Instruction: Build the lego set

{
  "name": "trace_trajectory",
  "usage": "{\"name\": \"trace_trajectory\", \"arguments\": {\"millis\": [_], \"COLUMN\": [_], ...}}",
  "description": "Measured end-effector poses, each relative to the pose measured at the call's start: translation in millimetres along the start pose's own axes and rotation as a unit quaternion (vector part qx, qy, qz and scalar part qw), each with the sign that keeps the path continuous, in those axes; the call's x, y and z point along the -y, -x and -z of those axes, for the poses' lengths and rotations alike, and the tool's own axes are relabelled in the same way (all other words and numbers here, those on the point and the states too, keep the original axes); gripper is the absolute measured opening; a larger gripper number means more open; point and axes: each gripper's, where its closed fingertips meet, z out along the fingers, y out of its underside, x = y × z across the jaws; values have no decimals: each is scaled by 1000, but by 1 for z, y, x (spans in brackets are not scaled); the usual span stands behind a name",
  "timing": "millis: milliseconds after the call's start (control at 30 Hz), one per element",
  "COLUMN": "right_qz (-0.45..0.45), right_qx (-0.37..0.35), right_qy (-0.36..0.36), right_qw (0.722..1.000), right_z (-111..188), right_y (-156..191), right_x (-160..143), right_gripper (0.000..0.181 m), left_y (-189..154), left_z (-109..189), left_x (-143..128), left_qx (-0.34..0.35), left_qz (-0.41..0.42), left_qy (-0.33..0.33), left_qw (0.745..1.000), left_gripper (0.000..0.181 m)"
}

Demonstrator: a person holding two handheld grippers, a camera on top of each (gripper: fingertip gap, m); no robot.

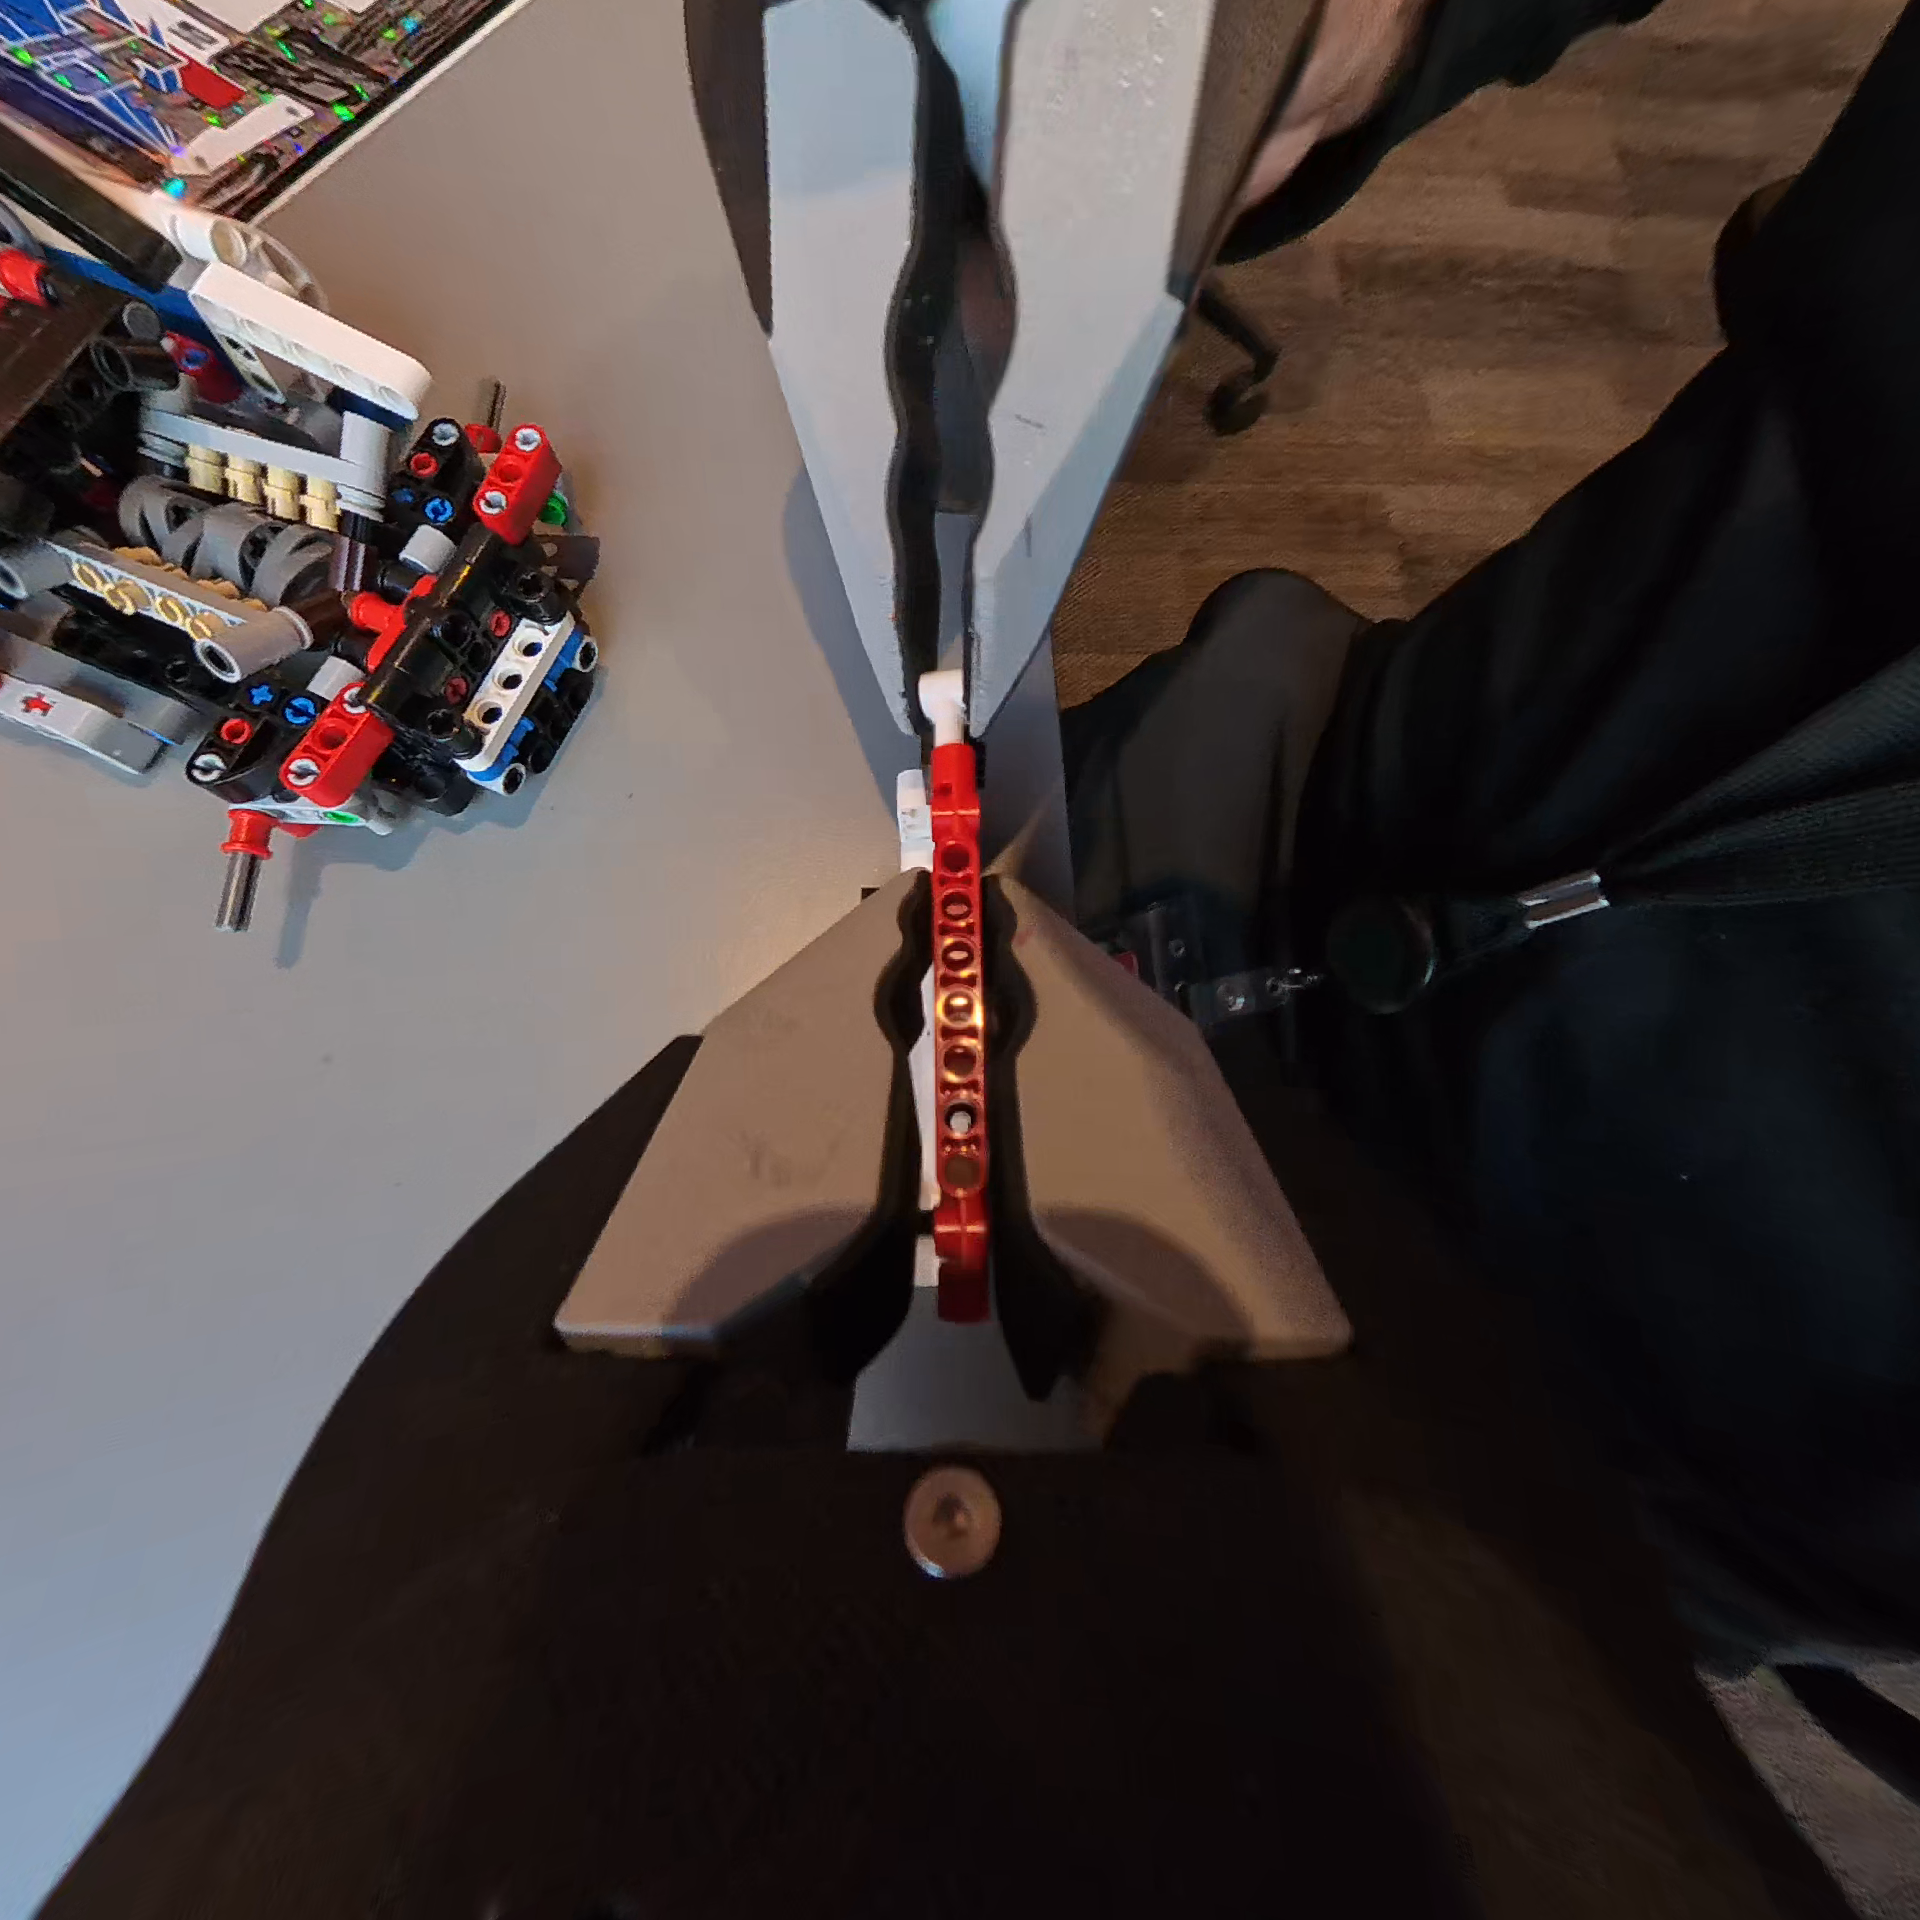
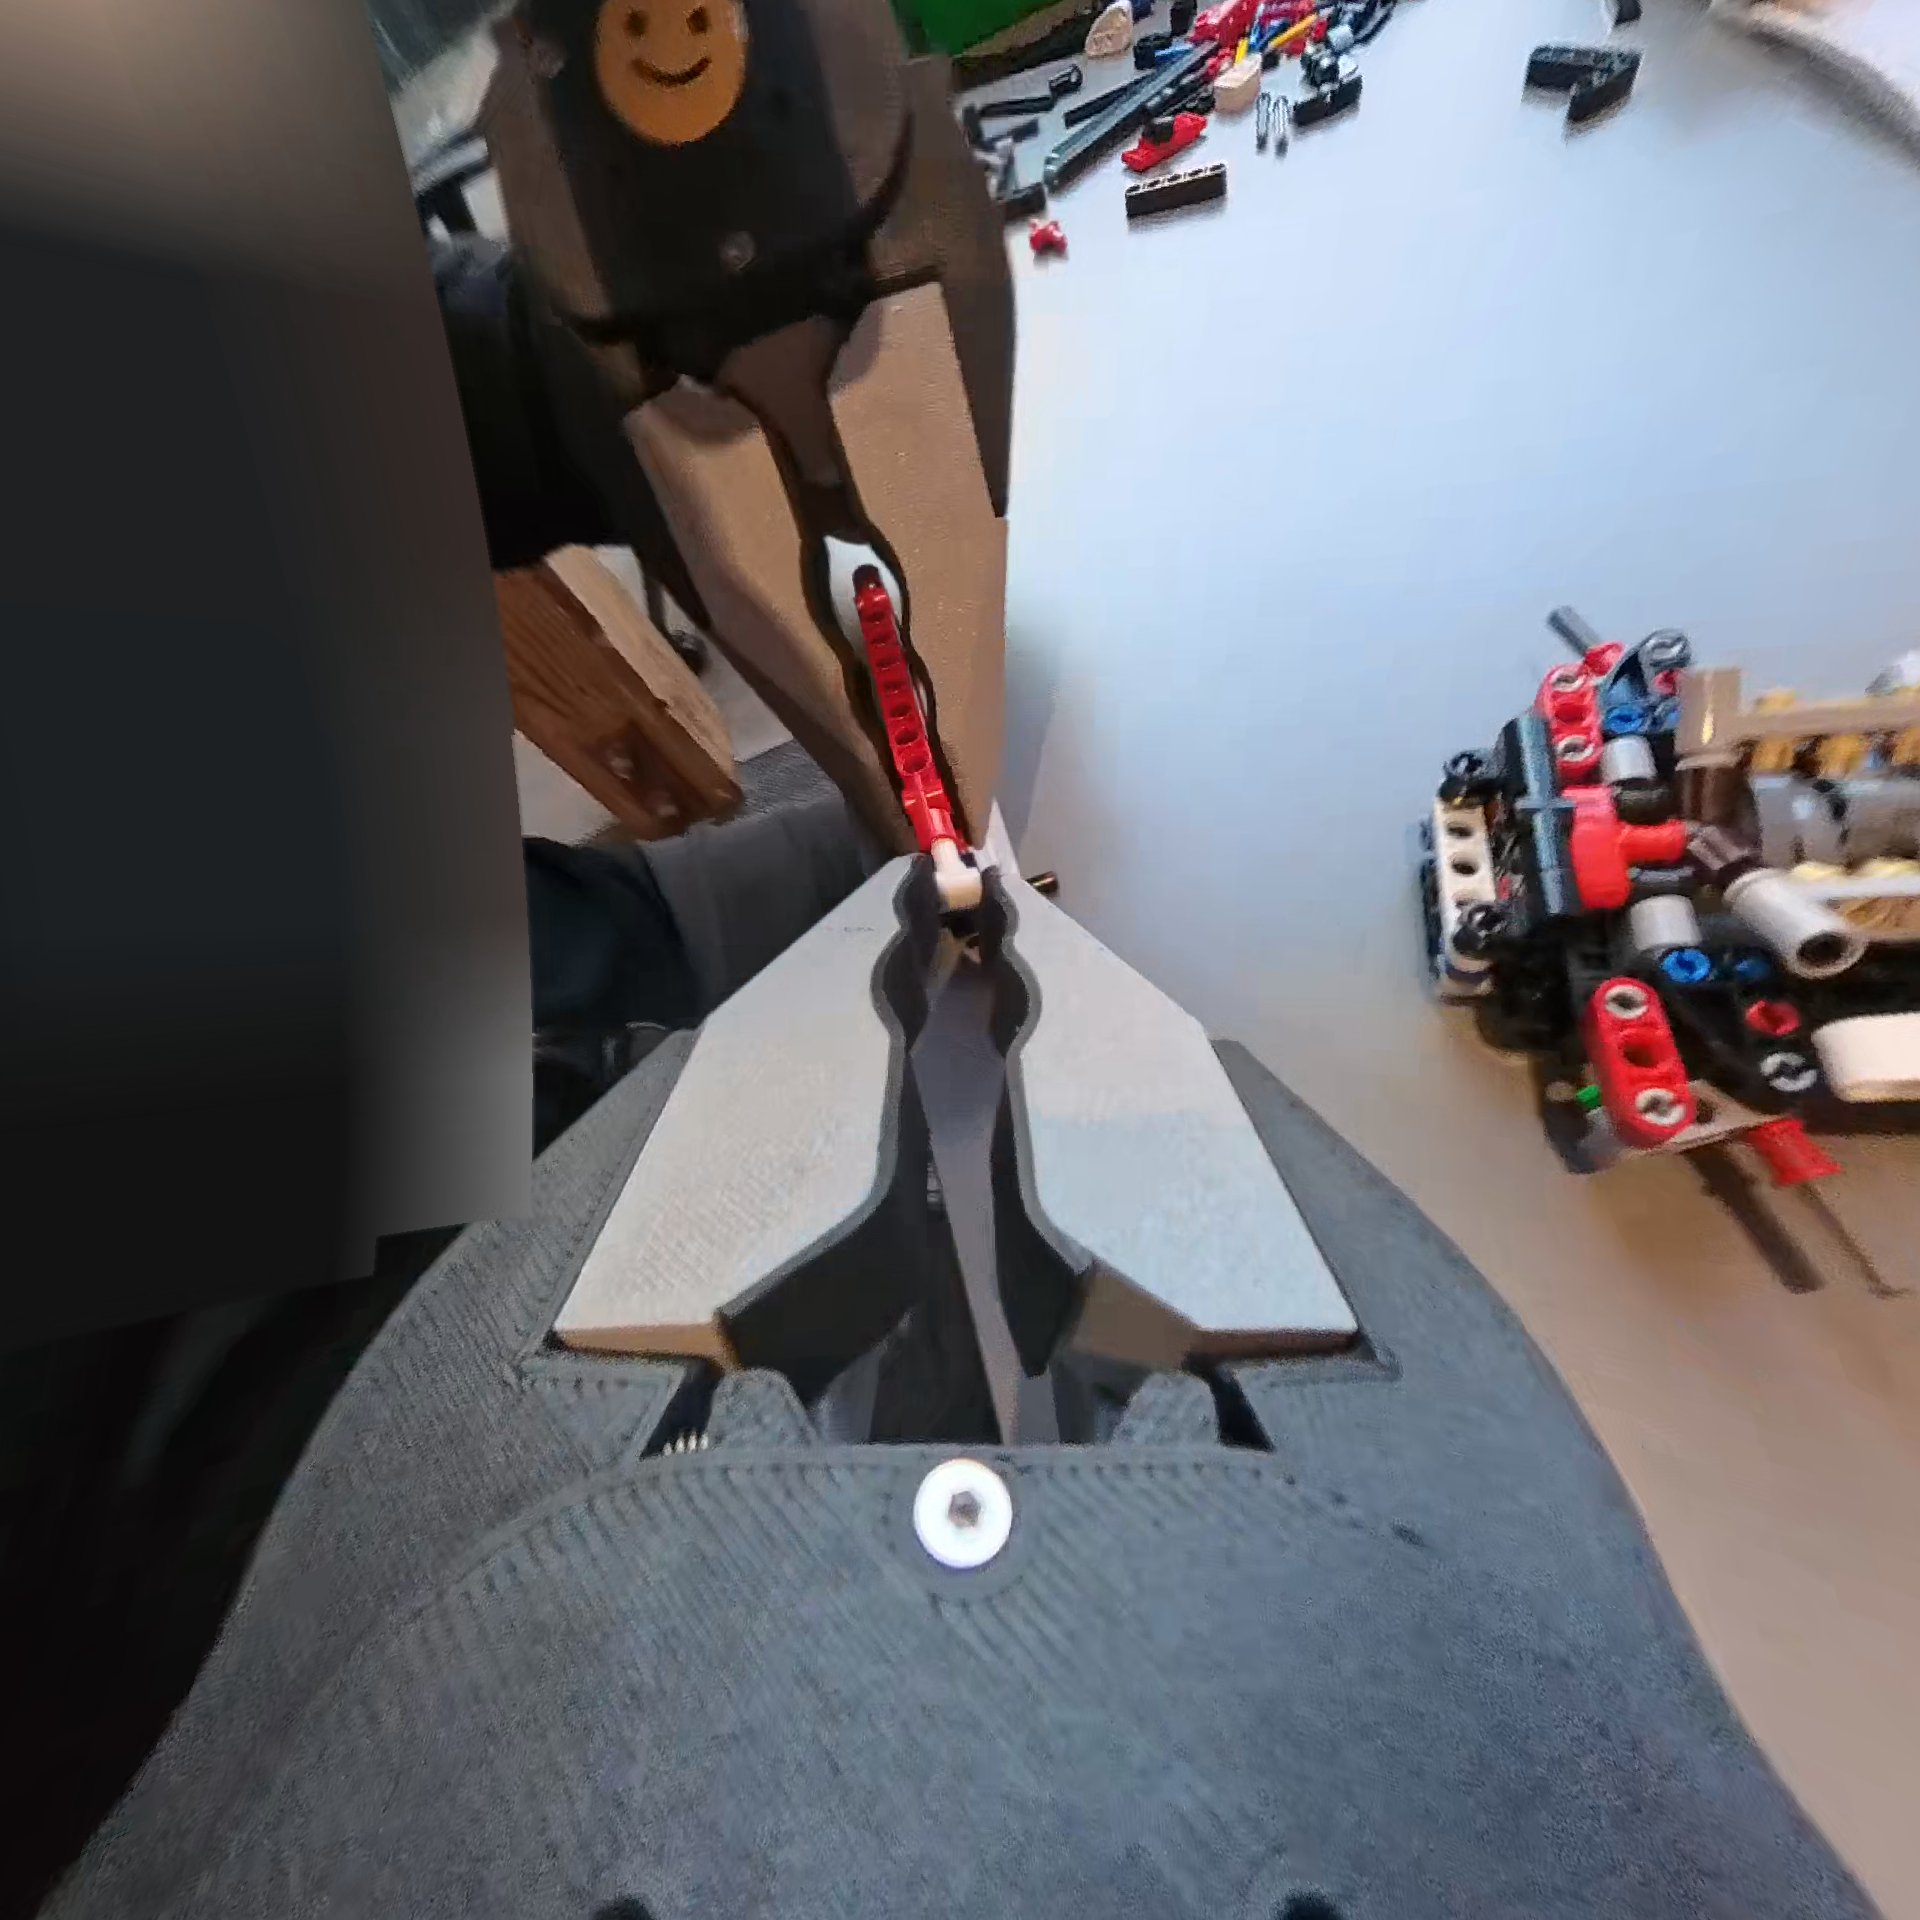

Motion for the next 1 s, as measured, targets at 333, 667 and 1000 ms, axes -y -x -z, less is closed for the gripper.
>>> {"name": "trace_trajectory", "arguments": {"millis": [333, 667, 1000], "right_qz": [256, 225, 283], "right_qx": [-128, -10, 1], "right_qy": [4, 20, 55], "right_qw": [958, 974, 958], "right_z": [-1, -3, -7], "right_y": [-5, -5, -3], "right_x": [3, 3, 3], "right_gripper": [4, 4, 5], "left_y": [1, 2, 5], "left_z": [2, 3, 6], "left_x": [1, 1, -4], "left_qx": [-35, -60, -30], "left_qz": [49, 47, -4], "left_qy": [-16, -18, -9], "left_qw": [998, 997, 1000], "left_gripper": [5, 5, 5]}}
